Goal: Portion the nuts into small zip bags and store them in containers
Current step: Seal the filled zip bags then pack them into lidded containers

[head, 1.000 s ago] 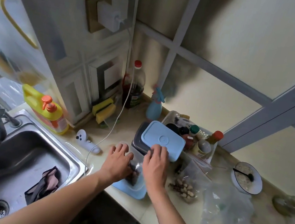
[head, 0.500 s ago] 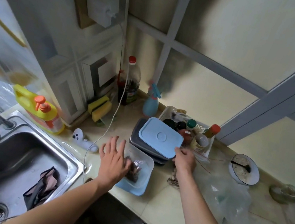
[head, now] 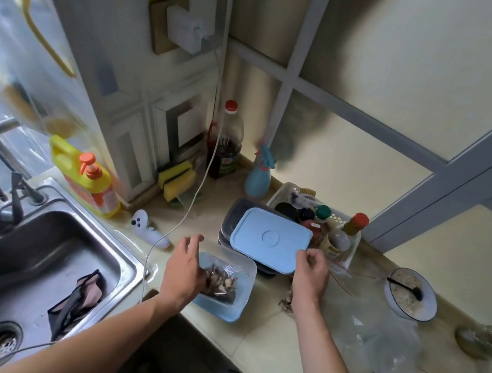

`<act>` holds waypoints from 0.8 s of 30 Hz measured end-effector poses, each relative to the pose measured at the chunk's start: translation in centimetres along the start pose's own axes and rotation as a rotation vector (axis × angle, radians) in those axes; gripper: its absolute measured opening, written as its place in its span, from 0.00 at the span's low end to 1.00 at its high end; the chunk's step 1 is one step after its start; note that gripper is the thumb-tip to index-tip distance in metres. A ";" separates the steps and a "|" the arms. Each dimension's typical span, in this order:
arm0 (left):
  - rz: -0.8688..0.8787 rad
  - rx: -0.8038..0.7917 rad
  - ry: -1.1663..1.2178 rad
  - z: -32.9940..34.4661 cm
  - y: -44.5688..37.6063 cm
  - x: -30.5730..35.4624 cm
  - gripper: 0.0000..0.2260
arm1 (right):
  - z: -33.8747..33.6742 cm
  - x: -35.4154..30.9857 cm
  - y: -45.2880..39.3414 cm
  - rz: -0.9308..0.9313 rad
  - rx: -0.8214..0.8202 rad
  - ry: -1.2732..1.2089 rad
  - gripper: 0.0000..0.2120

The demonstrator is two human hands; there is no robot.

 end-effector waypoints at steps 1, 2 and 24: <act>-0.031 0.046 0.079 -0.2 0.1 0.0 0.24 | 0.0 0.0 0.4 -0.026 -0.033 0.012 0.07; -0.079 0.093 0.167 -0.5 0.1 0.1 0.18 | 0.2 0.2 0.8 -0.040 -0.075 0.029 0.06; -0.256 0.237 0.319 -2.5 0.1 -1.1 0.13 | 4.2 4.9 5.9 -0.257 -0.132 0.994 0.17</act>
Point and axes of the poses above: each hand's wrist, its own y-axis away from the middle knuckle, its own z-axis out of the palm, x = y × z, the point moved 5 cm from there along -y, towards the middle knuckle, and after that the axes turned 12 degrees about z, right-handed, at the moved point
